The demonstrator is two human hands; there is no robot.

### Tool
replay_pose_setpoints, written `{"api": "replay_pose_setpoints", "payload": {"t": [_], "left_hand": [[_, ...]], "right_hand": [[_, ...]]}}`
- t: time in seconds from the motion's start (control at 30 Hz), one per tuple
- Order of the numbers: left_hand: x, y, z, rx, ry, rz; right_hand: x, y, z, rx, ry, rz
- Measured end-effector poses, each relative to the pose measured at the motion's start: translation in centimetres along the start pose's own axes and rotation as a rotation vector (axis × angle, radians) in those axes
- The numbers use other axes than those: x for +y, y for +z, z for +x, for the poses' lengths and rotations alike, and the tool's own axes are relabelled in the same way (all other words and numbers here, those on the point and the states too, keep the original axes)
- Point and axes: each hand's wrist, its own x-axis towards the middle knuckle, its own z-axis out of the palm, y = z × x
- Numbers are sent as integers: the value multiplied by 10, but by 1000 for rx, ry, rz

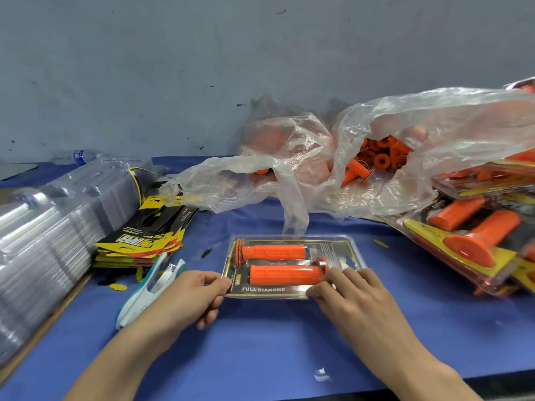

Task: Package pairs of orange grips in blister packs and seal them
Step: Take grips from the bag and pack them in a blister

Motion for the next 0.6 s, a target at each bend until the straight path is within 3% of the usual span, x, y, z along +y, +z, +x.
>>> {"api": "replay_pose_setpoints", "payload": {"t": [0.13,0.37,0.43,0.53,0.6], "left_hand": [[-3,-11,3,33,24,38],[-12,-20,11,263,86,118],[-10,-15,7,439,200,265],[-4,-4,-4,697,482,667],[3,11,-11,645,734,791]], "right_hand": [[13,-2,-5,43,-20,-11],[24,0,-6,109,-51,-24],[25,2,-6,131,-67,-12],[28,3,-6,119,-77,-1],[28,3,-8,108,-84,6]]}}
